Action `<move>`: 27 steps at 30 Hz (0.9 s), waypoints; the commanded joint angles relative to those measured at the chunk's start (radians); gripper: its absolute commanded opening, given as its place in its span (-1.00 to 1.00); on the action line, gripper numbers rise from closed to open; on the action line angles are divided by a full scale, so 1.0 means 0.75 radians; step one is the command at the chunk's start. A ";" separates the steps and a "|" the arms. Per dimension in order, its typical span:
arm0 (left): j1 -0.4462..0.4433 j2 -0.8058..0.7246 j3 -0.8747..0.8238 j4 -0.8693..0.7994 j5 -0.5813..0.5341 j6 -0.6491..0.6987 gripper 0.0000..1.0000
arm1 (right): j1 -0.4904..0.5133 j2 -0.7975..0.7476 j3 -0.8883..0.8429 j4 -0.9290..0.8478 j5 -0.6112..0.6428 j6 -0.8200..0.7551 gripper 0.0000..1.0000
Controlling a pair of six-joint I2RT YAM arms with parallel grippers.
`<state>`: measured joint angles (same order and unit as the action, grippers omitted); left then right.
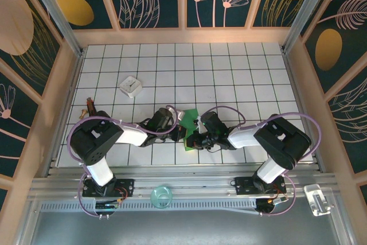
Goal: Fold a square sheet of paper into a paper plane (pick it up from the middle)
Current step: Fold the triangle at the bottom-center of the table.
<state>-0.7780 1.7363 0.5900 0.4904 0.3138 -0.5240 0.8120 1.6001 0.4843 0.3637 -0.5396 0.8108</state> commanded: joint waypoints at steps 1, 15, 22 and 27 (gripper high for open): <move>0.009 0.074 -0.005 -0.100 -0.089 0.027 -1.00 | 0.016 0.022 -0.025 0.018 0.028 -0.013 -1.00; 0.010 0.072 -0.007 -0.103 -0.080 0.023 -1.00 | -0.049 -0.183 -0.030 -0.037 -0.023 -0.015 -0.95; 0.010 0.073 0.013 -0.117 -0.077 0.025 -1.00 | -0.136 -0.211 -0.156 -0.067 -0.001 -0.049 -0.97; 0.009 0.060 0.043 -0.134 -0.063 0.022 -1.00 | -0.156 -0.170 -0.181 -0.127 0.042 -0.079 -1.00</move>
<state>-0.7780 1.7386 0.6071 0.4629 0.3149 -0.5247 0.7040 1.4528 0.3561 0.3141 -0.5404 0.7864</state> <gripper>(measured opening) 0.061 0.045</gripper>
